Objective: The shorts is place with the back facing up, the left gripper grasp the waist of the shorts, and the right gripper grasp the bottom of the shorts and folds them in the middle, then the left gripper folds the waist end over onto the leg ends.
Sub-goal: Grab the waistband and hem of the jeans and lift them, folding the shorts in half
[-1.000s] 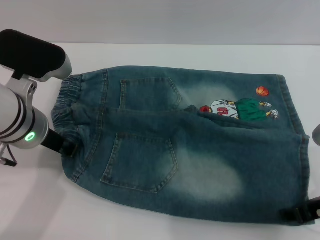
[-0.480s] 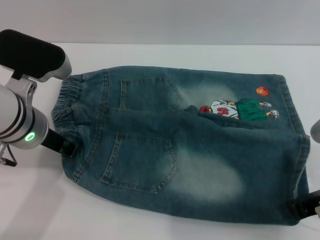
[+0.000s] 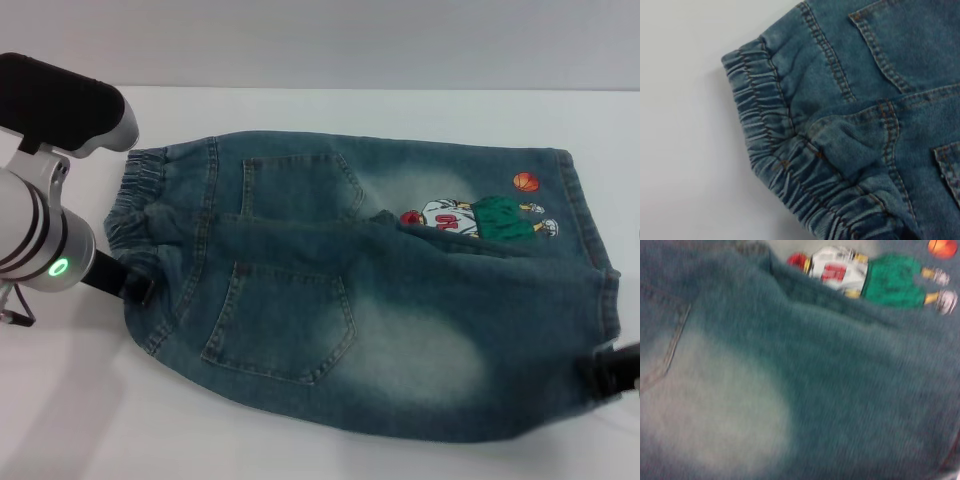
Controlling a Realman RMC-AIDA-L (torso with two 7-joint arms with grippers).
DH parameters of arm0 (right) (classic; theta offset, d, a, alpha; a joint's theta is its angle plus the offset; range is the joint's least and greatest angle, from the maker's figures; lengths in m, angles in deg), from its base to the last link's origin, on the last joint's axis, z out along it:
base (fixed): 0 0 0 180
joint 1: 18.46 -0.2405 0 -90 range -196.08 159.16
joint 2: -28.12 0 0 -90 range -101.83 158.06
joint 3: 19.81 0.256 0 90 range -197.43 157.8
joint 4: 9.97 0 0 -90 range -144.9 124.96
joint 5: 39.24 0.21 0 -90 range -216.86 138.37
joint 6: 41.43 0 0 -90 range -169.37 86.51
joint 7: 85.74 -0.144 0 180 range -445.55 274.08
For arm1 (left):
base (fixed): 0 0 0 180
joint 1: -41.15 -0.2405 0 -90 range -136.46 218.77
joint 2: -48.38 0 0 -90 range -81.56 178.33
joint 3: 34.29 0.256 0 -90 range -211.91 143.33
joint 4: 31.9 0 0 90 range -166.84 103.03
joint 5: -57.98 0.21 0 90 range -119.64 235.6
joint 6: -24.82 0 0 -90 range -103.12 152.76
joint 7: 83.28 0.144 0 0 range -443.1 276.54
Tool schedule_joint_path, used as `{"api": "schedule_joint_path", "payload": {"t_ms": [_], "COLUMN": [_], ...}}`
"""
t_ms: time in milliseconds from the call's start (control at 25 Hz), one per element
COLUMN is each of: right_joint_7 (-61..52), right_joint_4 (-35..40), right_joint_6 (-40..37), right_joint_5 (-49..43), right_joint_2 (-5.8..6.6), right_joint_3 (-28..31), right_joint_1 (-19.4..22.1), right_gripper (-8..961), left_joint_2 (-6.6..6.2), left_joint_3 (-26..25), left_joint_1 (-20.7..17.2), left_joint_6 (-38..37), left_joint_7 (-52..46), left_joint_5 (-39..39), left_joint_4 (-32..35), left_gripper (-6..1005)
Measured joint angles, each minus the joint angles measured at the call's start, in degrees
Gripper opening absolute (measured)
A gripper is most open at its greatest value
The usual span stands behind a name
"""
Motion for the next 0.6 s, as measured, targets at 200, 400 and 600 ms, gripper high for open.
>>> {"api": "schedule_joint_path", "payload": {"t_ms": [200,400,600], "right_joint_7": [1.11,2.37,4.22], "right_joint_4": [-0.39,0.16,1.04], "right_joint_6": [-7.57,-15.62,-23.97], "right_joint_5": [-0.01,-0.14,-0.5], "right_joint_2": [-0.01,0.08,0.04], "right_joint_3": [0.19,0.27,0.3], "right_joint_1": [0.22,-0.66,-0.16], "right_gripper": [-1,-2,-2], "left_joint_2": [0.02,-0.05,-0.07], "left_joint_3": [-0.28,-2.39,-4.08], "left_joint_1": [-1.28,-2.18,-3.47], "left_joint_6": [-2.57,-7.67,-13.68], "left_joint_7": [-0.3,-0.12,-0.28], "left_joint_5": [-0.15,-1.98,-2.97], "left_joint_4": [-0.9,-1.03,-1.07], "left_gripper": [225,225,225]}}
